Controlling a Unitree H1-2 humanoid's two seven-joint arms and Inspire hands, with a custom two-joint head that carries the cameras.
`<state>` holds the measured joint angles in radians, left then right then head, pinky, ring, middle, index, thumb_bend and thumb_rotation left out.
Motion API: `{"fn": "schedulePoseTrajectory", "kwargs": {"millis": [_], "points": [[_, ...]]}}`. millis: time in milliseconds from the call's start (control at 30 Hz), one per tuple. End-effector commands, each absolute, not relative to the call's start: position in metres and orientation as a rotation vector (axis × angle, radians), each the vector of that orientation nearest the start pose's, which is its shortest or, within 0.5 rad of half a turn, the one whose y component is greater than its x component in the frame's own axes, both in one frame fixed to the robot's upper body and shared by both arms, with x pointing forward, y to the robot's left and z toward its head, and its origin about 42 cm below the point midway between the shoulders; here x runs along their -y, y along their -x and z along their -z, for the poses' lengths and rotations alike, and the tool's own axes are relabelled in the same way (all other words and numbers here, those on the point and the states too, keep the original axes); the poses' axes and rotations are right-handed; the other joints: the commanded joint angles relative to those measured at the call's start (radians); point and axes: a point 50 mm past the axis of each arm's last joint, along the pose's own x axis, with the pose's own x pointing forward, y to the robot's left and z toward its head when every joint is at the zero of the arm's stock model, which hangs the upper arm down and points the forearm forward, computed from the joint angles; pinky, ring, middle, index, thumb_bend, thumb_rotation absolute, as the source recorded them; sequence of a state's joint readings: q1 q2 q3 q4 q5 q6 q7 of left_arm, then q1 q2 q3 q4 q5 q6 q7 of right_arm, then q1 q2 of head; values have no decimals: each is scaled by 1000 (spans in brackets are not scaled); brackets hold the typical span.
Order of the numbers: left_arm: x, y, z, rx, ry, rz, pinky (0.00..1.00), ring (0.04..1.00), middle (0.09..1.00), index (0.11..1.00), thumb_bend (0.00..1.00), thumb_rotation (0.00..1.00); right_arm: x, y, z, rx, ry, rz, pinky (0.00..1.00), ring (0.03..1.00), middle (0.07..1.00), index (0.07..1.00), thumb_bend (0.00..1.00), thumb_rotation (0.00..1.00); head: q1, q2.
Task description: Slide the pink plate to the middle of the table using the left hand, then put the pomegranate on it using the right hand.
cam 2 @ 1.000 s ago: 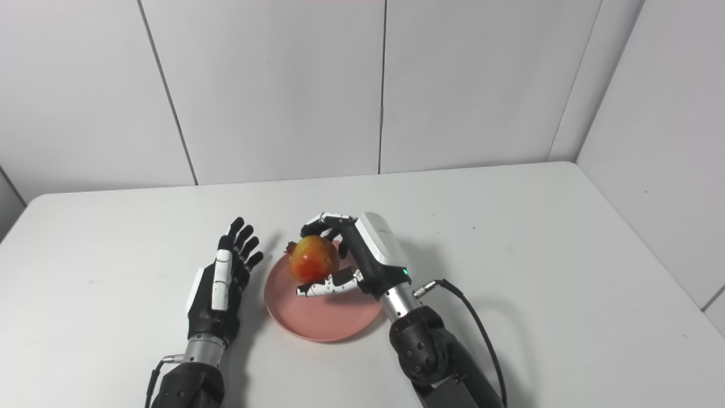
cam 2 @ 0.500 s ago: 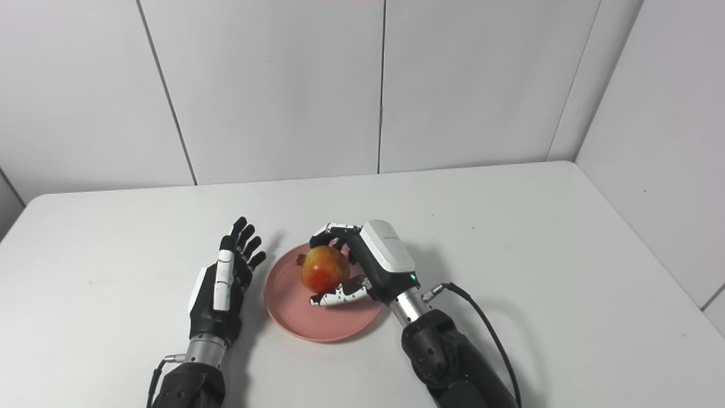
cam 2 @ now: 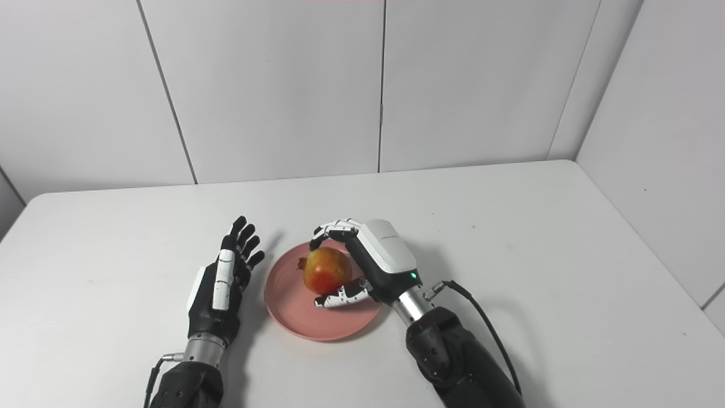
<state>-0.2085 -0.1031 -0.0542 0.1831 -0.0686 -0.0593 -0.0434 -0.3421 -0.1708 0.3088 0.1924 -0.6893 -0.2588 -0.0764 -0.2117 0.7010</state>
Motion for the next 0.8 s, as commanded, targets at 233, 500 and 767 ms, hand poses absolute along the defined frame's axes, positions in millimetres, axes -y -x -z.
{"fn": "schedulePoseTrajectory", "kwargs": {"millis": [233,500,767], "points": [[-132,-353,-141,158,168,180,935,967,973,938,704,948,151,-376,-175,525,901,-326,758,878,902,492,508,153,-1,10],[-134,-353,-143,167,156,194,922,965,978,948,694,979,153,-376,-174,504,912,-338,787,886,902,493,507,161,-2,17],[-134,-353,-143,166,146,191,930,962,972,944,701,971,153,-374,-175,469,914,-369,865,929,930,496,505,170,-2,18]]}}
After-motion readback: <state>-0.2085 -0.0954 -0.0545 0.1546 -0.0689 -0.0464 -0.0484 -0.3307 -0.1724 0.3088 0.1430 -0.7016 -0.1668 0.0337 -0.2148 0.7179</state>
